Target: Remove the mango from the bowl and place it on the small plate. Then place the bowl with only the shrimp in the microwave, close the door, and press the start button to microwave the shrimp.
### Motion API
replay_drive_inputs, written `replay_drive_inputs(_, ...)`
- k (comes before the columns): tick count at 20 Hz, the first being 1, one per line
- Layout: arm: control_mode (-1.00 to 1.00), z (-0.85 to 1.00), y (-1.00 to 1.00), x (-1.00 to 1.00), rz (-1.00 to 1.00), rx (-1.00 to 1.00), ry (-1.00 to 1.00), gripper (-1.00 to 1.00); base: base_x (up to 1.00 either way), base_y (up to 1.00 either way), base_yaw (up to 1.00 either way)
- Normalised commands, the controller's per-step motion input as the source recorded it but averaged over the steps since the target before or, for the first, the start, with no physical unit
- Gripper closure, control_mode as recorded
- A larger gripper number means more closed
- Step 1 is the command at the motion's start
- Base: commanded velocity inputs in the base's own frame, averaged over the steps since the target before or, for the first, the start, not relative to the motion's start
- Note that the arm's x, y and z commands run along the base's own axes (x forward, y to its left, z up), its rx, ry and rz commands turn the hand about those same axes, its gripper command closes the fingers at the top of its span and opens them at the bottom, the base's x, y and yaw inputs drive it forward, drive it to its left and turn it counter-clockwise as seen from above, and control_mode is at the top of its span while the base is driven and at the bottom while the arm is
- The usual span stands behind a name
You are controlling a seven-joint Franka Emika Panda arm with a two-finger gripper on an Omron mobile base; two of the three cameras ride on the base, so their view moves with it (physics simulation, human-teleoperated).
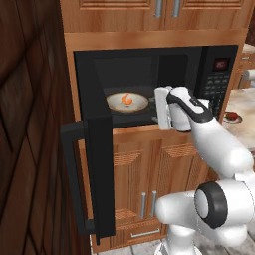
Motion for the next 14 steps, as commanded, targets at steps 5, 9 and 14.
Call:
replay_drive_inputs(5, -1.00, 0.44, -0.40, -1.00, 0.07, -0.12, -0.26, -1.00, 0.00, 0.00, 0.00)
replay_drive_inputs(9, -1.00, 0.59, -0.29, -1.00, 0.10, -0.20, -0.22, -1.00, 0.00, 0.00, 0.00)
replay_drive_inputs(14, -1.00, 0.58, -0.11, -1.00, 0.12, -0.27, -0.19, -1.00, 0.00, 0.00, 0.00)
